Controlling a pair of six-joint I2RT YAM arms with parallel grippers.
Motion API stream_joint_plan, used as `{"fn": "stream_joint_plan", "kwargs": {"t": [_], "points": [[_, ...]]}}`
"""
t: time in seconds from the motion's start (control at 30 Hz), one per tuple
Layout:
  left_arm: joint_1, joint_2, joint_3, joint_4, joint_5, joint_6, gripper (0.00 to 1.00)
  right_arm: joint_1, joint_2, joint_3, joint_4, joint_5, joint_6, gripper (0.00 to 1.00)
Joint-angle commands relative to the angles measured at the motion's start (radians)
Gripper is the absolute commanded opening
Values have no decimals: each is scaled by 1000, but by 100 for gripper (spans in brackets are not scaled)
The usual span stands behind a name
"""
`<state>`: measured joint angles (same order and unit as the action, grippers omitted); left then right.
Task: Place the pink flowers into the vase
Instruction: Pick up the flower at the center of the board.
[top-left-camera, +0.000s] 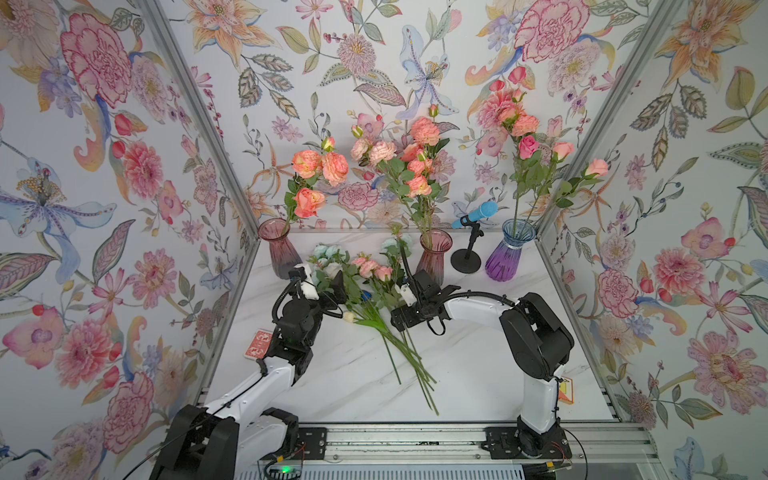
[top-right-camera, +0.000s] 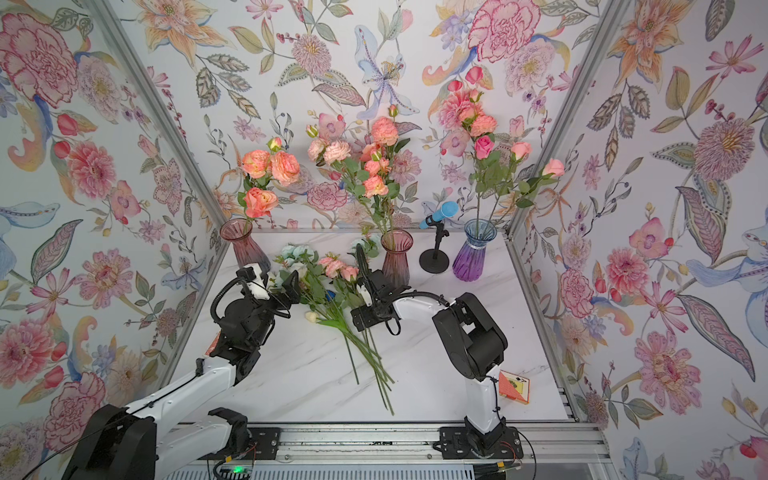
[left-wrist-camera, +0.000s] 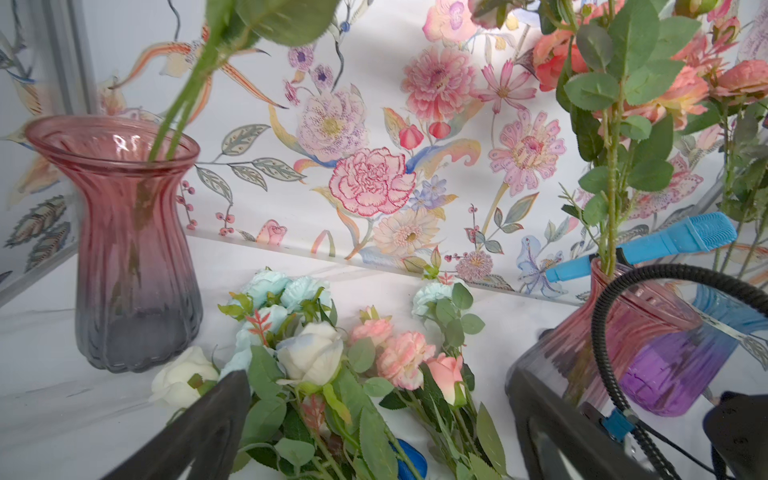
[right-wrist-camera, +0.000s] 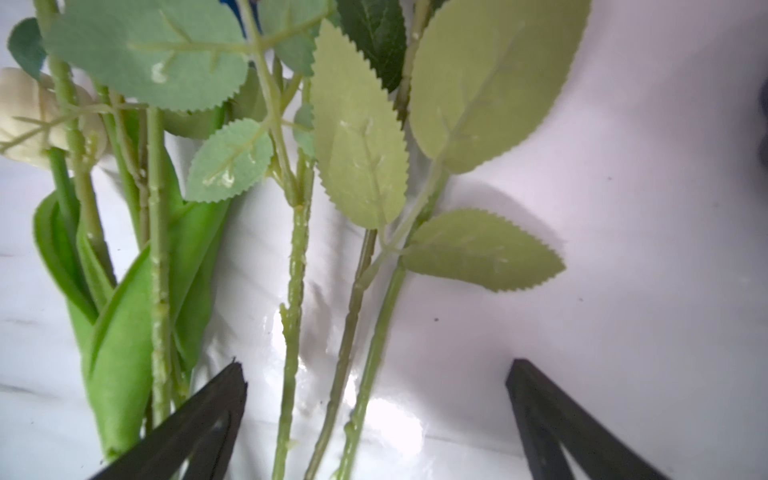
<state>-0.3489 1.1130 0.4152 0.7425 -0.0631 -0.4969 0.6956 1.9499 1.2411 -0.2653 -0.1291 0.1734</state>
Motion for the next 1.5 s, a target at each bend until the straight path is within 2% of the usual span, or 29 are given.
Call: {"fn": "stream_joint_plan", "kwargs": {"t": [0.0, 0.33, 0.8, 0.97, 1.1, 1.27, 1.33, 1.47], "points": [[-28, 27, 16, 29, 25, 10, 100, -4, -39, -19, -3, -16, 20, 99], [-91, 111, 7, 125, 48, 4, 100, -10, -64, -45, 1, -32, 21, 99], [-92, 104, -2, 115, 37, 0, 100, -18, -41, -72, 22, -66, 49, 99], [-93, 103, -5, 113, 33, -6, 100, -10, -34, -65, 22, -55, 53, 87], [-95, 107, -3, 115, 32, -9, 100, 25, -18, -47, 20, -17, 50, 83], [-96, 98, 0, 106, 25, -3, 100, 65, 28, -10, -3, 40, 36, 70], [-96, 93, 1, 100, 22, 1, 100, 72, 40, 1, -9, 56, 34, 63], [-96, 81, -1, 87, 18, 7, 100, 73, 40, 7, -12, 112, 34, 44]]}}
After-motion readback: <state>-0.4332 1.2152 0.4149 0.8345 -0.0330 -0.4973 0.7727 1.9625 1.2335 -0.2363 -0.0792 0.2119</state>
